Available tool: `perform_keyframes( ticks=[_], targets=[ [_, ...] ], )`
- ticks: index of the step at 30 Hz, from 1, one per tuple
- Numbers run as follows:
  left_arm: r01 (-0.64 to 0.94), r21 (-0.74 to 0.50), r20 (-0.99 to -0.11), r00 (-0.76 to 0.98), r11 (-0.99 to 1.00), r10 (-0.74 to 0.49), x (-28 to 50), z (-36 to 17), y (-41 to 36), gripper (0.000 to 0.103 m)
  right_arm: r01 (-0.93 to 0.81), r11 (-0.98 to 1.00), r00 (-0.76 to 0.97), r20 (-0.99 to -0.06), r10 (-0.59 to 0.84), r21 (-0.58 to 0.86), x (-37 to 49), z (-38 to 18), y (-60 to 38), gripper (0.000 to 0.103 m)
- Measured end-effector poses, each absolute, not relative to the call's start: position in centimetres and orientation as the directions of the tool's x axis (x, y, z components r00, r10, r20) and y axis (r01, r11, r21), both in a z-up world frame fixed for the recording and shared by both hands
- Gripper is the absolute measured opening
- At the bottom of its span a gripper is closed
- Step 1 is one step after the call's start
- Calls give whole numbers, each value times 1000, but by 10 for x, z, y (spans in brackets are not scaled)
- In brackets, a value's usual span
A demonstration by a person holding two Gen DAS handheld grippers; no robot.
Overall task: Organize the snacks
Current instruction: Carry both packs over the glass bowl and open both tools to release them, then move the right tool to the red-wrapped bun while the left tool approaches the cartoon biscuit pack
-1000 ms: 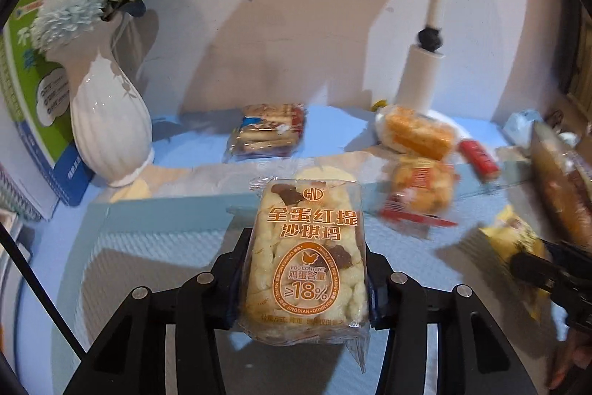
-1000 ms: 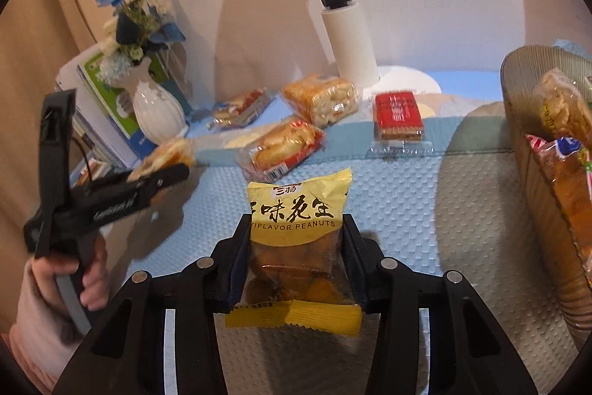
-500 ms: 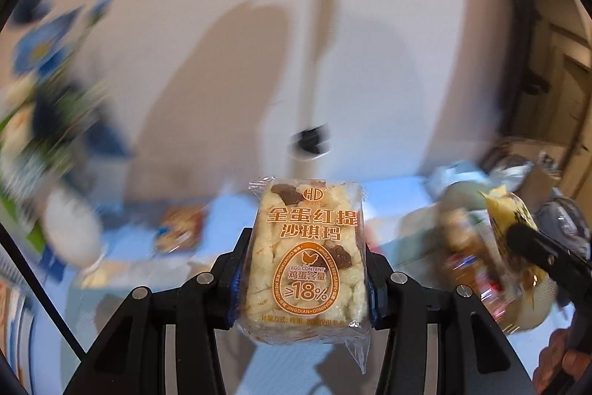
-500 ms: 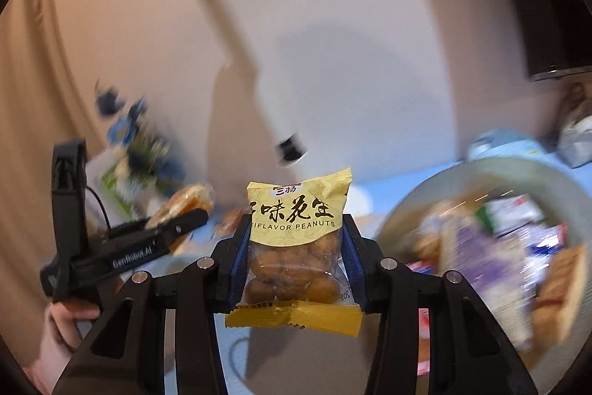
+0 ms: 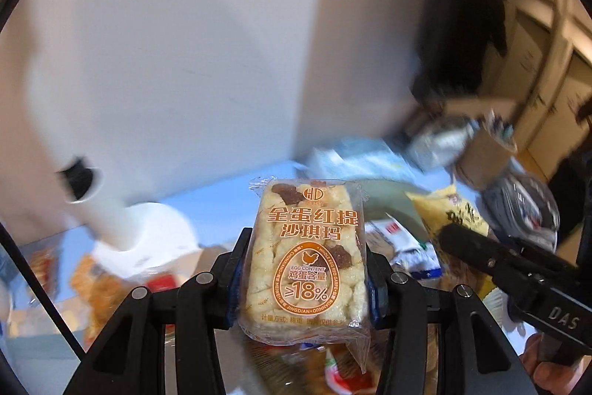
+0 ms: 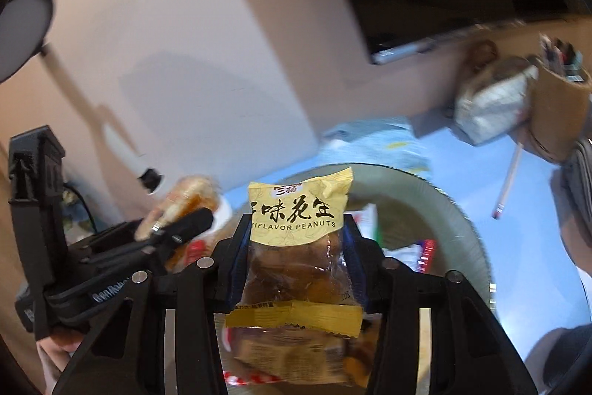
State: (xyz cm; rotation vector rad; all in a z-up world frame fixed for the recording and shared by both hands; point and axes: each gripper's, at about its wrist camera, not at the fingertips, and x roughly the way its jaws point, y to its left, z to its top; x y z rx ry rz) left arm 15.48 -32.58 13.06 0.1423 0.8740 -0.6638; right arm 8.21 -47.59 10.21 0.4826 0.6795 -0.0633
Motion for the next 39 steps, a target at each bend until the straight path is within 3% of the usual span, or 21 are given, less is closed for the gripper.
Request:
perform_keyframes(
  ticks=[1,2,3,6,18,22,30,39],
  targets=[
    [597,-145,-767,436,789,-471,157,126,-333,54,235,880,767,-635,92,412,81,99,-483,75],
    [603,-146,-781,416,784,-466,158,122,-338,66,256,874,755,-650,86,414,81,97,-486,98],
    [606,-143,-786,410,782,-462,158,120,-340,80,277,867,749,-658,75,415,81,96,-489,100],
    [591,-104,-770,461,800,-441,154,123,-328,92,284,863,762,-644,61,417,75,99,-492,99],
    [452,-101,-778,520,886,-353,185,123,-219,92,136,913,801,-585,128,386,89,136,-393,100],
    [357,-65,-782,562,932,-270,206,116,-162,93,33,929,791,-577,201,369,102,138,-331,100],
    [196,31,-797,596,980,-94,245,74,-59,93,-55,932,712,-641,288,358,143,88,-230,100],
    [139,-7,-789,608,990,-91,280,22,-20,93,14,953,654,-723,220,303,182,2,-178,100]
  ],
)
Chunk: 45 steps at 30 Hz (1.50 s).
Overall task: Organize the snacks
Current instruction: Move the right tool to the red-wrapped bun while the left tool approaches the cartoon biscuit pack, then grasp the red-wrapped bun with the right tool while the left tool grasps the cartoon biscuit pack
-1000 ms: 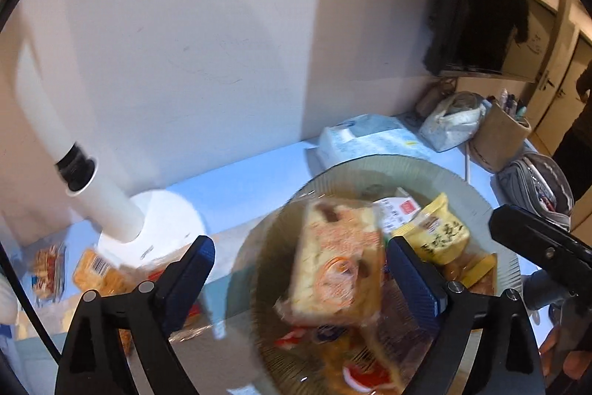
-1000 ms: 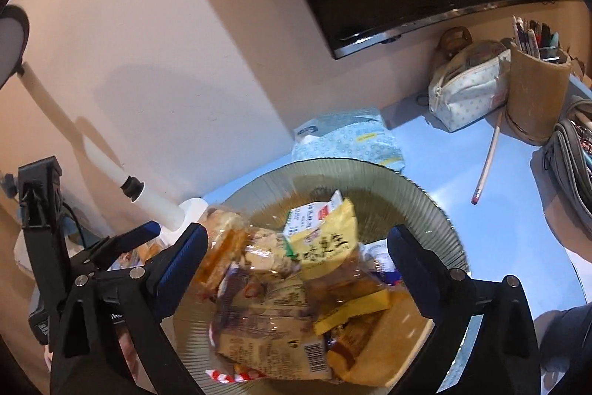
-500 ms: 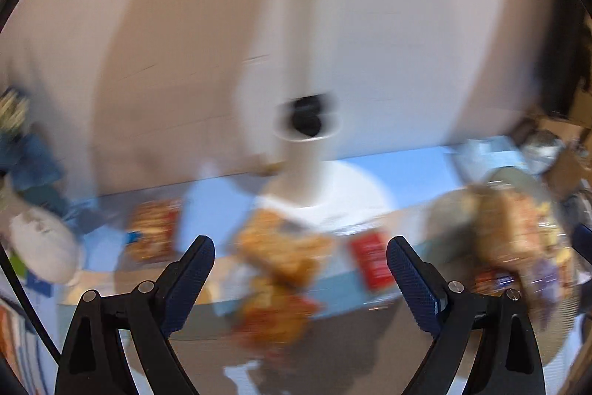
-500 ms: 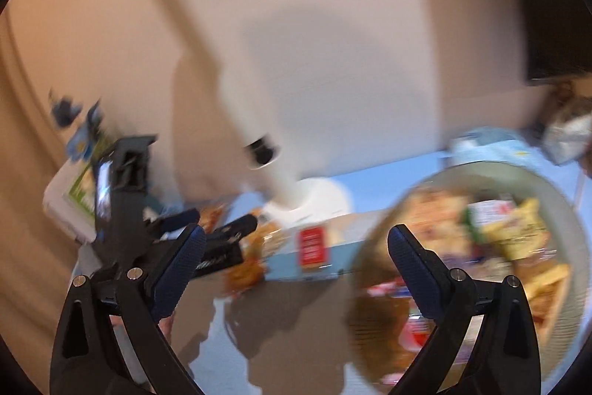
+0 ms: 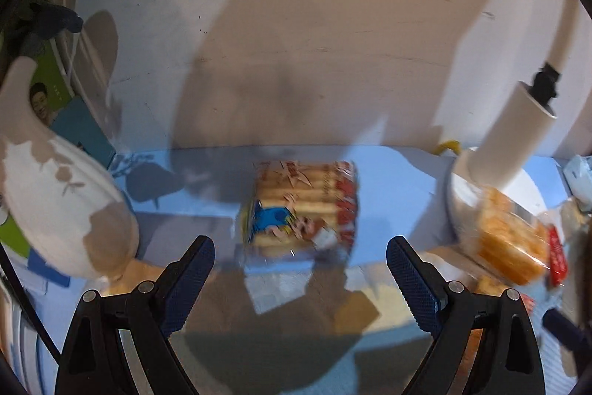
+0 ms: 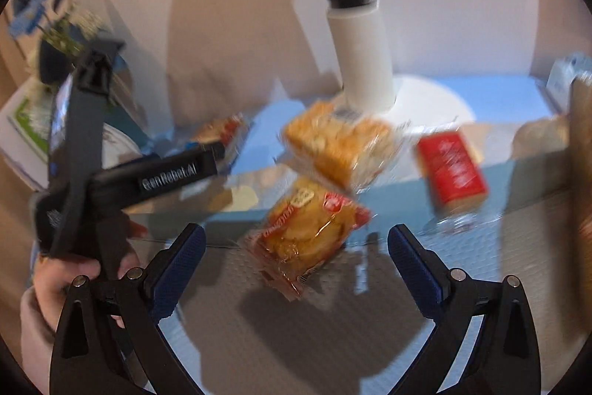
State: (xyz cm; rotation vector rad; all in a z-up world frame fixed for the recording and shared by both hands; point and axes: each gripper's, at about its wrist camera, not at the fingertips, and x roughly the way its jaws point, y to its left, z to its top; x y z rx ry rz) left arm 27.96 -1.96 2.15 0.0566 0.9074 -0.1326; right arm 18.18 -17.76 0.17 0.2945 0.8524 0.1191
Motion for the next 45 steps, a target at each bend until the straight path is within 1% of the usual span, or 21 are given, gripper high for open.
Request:
perform_keyframes(
  ticks=[3,5,7,8,9,10,13,16,45],
  targets=[
    [162,-6,-794,599,987,-103,295,9,-23,93,38,952,635,-744,211,303,193,-18,-175,103],
    [155,1,-797,597,988,-93,304,-1,-24,93,22,962,672,-716,188,274,189,-22,-170,103],
    [132,-4,-810,581,991,-81,312,-13,-24,93,25,970,667,-727,164,241,189,-21,-164,103],
    [123,-33,-825,557,992,-97,317,-17,-21,102,26,974,663,-733,153,226,190,-22,-162,103],
    [103,-66,-827,551,993,-112,320,-16,-15,103,27,977,660,-737,142,212,190,-22,-160,103],
    [84,-69,-826,554,994,-104,321,-17,-12,103,29,981,656,-745,125,189,192,-22,-156,103],
    [76,-34,-832,550,997,-70,322,-19,-15,103,31,992,641,-764,77,126,194,-23,-148,103],
    [85,-35,-831,550,996,-77,322,-20,-19,103,30,996,632,-773,50,89,194,-24,-144,103],
    [83,-35,-833,549,996,-75,322,-19,-24,103,29,999,628,-778,16,44,199,-30,-130,103]
  ],
)
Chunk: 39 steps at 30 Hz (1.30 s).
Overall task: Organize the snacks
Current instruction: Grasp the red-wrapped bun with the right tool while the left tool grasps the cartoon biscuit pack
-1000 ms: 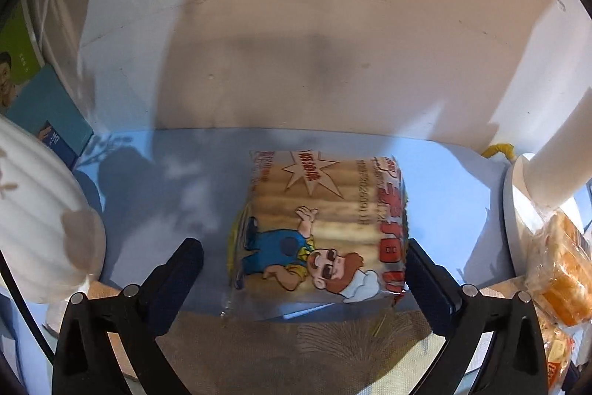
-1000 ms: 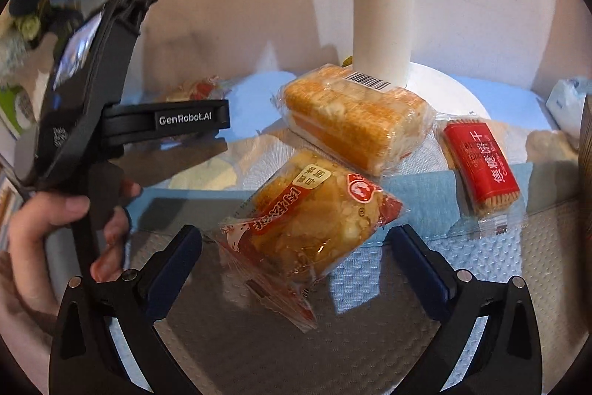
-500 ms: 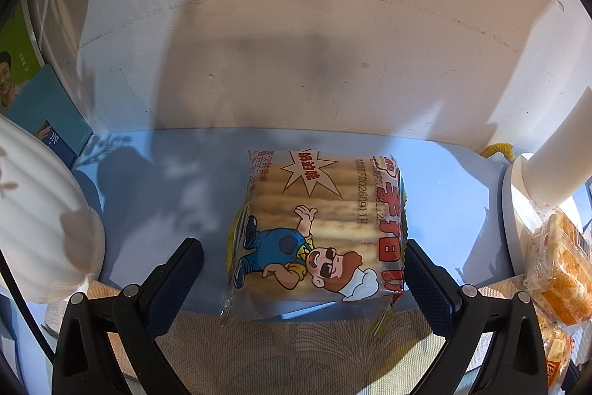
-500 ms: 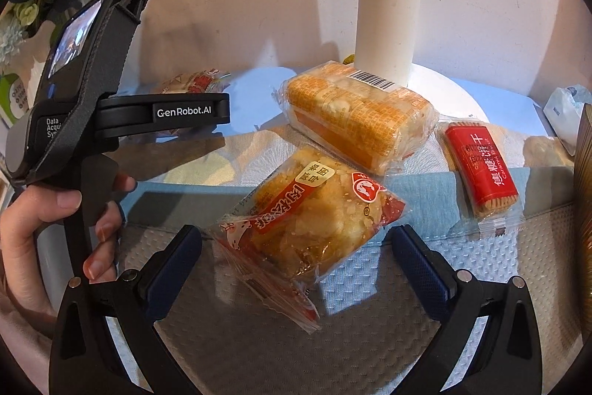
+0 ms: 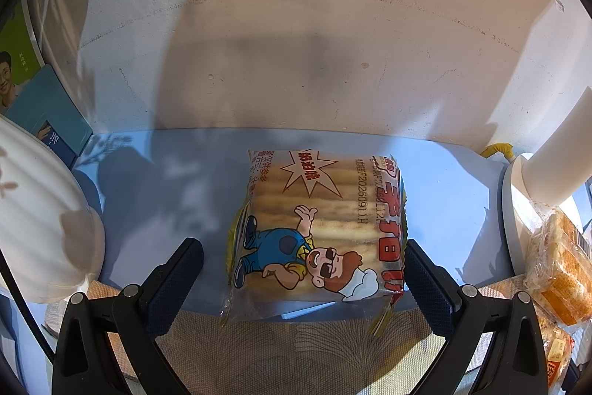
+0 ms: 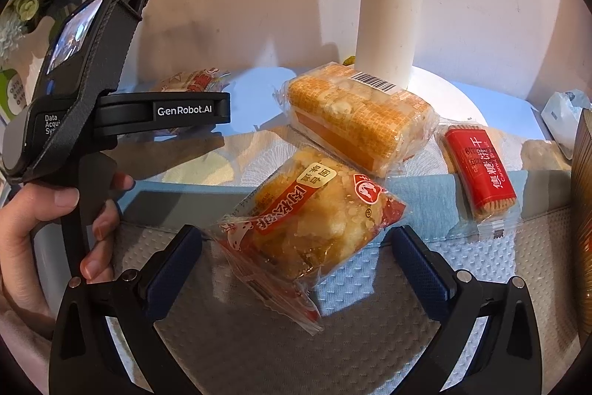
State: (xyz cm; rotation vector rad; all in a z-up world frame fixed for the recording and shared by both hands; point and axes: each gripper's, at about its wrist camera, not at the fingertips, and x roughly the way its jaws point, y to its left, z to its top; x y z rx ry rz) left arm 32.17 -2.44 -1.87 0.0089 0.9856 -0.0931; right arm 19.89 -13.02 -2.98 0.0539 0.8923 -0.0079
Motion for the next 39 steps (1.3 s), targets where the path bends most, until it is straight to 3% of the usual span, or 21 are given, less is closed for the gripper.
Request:
perform_keyframes(
  ticks=[16,17,18,19,21,25,39],
  targets=[
    [76,-122,-810,568,990,-144,321,-16,-3,103,14,997,647,-761,48,74,195,-27,-133,103],
    [88,-126,-804,574,988,-154,321,-10,-4,95,1,997,650,-757,58,77,194,-26,-132,99],
    [93,-123,-797,583,988,-154,320,-9,-4,78,-8,997,655,-753,61,74,193,-25,-130,94],
    [107,-125,-790,591,986,-164,321,-7,-6,71,-11,998,666,-744,52,60,191,-23,-128,80],
    [128,-131,-784,593,983,-182,320,-6,-6,66,-38,997,674,-735,70,60,189,-21,-124,77],
    [133,-140,-780,595,981,-192,320,-5,-4,64,-73,993,675,-729,116,90,188,-20,-124,71],
    [127,-167,-769,603,978,-210,321,-6,-1,64,-116,946,693,-659,294,301,186,-18,-150,69]
  ],
)
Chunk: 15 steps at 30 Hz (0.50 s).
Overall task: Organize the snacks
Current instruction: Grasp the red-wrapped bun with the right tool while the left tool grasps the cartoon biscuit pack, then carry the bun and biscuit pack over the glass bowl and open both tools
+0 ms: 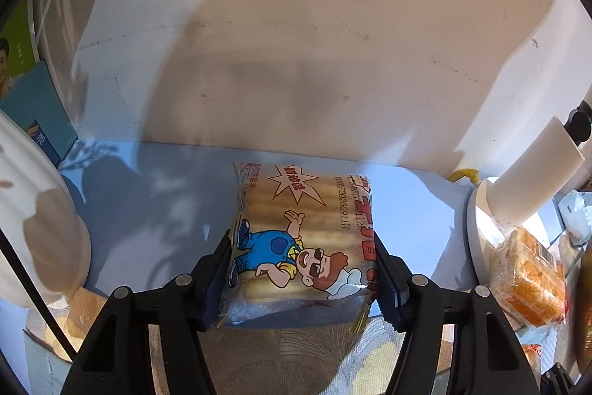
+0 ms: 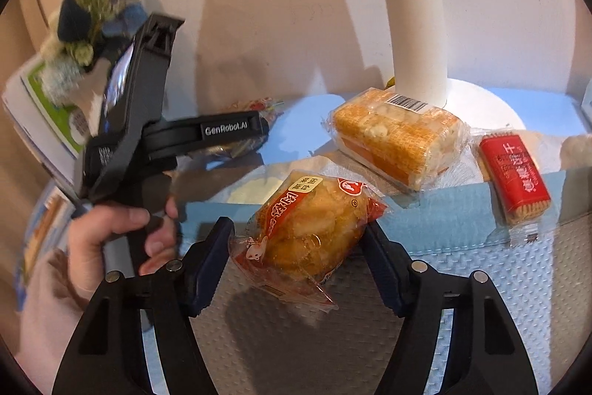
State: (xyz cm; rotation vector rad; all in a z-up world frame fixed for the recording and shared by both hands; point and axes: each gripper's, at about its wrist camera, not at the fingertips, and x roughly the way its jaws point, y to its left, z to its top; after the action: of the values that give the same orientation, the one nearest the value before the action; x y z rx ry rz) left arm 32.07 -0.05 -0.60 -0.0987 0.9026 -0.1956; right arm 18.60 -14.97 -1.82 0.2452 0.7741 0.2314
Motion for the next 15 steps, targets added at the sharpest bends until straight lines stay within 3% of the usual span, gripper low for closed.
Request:
perform_keyframes(
  ticks=[15],
  targets=[
    [160,-169,-725,649,973,-232,303,1,6,64,-111,876,711,-579,400,469,195,-25,-171,68]
  ],
)
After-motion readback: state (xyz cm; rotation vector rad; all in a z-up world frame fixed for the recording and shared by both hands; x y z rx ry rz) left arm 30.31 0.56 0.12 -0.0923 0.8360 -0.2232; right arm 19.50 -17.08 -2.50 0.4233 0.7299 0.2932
